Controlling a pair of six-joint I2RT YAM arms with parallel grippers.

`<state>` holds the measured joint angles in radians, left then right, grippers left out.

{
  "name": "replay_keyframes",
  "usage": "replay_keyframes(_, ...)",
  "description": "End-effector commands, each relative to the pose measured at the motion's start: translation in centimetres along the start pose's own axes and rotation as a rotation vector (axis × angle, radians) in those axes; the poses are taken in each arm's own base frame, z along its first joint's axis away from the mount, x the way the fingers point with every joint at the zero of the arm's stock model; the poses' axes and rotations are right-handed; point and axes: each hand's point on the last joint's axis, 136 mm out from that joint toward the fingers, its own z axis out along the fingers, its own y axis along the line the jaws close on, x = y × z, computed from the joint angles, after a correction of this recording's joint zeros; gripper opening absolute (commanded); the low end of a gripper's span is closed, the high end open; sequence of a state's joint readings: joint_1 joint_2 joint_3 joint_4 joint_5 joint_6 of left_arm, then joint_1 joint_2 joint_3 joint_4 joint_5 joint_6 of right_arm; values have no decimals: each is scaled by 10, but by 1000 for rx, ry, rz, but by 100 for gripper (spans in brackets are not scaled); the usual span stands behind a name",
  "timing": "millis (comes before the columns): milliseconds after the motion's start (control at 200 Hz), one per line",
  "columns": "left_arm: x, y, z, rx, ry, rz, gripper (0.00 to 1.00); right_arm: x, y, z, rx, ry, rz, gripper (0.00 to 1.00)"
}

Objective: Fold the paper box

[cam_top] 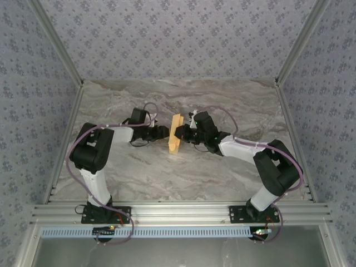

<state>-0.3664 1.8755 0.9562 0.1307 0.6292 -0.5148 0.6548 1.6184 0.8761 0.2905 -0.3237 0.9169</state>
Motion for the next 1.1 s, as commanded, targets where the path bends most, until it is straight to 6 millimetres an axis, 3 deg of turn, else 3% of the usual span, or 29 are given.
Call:
replay_keyframes(0, -12, 5, -23, -91, -107, 26, 54, 13, -36, 2, 151, 21, 12, 8)
replay_keyframes(195, -3, -2, -67, -147, -280, 61, 68, 12, -39, 4, 158, 15, 20, 8)
replay_keyframes(330, 20, -31, -92, -152, -380, 187, 76, 13, -40, 6, 159, 16, 26, 8)
replay_keyframes(505, 55, -69, -103, -139, -432, 382, 81, 15, -42, 9, 156, 19, 33, 8)
replay_keyframes(730, 65, -94, -83, -155, -419, 553, 82, 14, -40, 12, 143, 17, 34, 8)
replay_keyframes(1094, 49, -99, -41, -267, -434, 650, 82, 14, -42, 10, 145, 11, 38, 8)
